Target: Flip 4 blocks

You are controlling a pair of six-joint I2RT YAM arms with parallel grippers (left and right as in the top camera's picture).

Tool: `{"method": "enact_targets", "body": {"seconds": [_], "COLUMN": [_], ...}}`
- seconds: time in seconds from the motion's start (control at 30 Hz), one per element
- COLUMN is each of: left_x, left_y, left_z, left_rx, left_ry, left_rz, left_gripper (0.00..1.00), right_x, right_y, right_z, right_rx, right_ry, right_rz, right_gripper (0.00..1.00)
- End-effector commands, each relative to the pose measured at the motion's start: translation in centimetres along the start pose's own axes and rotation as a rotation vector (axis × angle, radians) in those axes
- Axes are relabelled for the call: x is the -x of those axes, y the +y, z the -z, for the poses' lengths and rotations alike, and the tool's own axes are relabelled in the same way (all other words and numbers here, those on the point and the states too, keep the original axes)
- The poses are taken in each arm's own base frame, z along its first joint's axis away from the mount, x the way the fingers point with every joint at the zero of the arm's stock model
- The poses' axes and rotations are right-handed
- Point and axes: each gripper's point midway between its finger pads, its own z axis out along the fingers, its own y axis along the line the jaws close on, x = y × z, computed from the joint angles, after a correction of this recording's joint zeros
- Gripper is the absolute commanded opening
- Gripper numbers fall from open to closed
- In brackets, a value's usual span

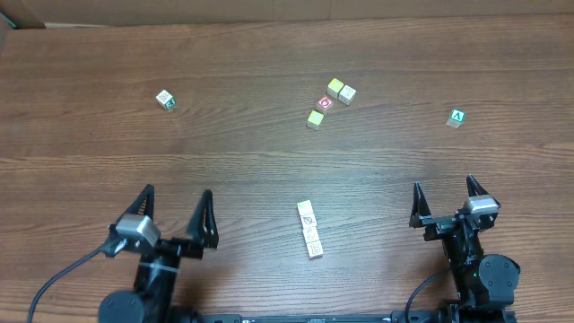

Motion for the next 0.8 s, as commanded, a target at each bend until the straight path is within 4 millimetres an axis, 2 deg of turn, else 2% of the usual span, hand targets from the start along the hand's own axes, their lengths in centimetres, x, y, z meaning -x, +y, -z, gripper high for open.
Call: {"method": "enact_targets", "body": {"seconds": [0.0,0.03,0.1,0.23,0.33,0.47,0.6,0.77], "left_x": [-2.8,-3.8,-5.1,-6.1,-6.1,-6.4,-7.1,-9.7], "left_y": [5.4,6.8,8.8,10.6,10.7,9.6,8.7,9.1], "left_z": [-0.6,-0.4,-0.2,0.2,0.1,-0.6,-1.2,-1.6], "left_rx": [0.232,0.302,0.393,0.479,0.487,0.418,0.349,0.328], "left_ry": [-0.069,-0.087,-0.117,-0.137,-0.116,-0.039,0.014,0.067], "left_rz": [0.407,0.503,0.584,0.541,0.420,0.164,-0.015,-0.070], "left_gripper": [1.00,1.00,1.00,1.00,1.00,1.00,1.00,1.00], "right_x": [-0.1,-0.1,-0.1,-0.1,-0.1,-0.1,-0.1,-0.1], "right_y": [-0.2,-0.2,-0.2,-0.2,-0.2,-0.2,-0.2,-0.2], "right_z": [0.0,0.0,0.0,0.0,0.0,0.0,0.0,0.0], "right_rx": [-0.009,-0.008,-0.009,-0.009,-0.008,-0.009,-0.008,-0.008], "right_ry": [-0.006,-0.006,-0.006,-0.005,-0.005,-0.006,-0.005,-0.005], "right_rz": [0.002,0.002,0.002,0.002,0.002,0.002,0.002,0.002], "right_gripper": [1.00,1.00,1.00,1.00,1.00,1.00,1.00,1.00]}}
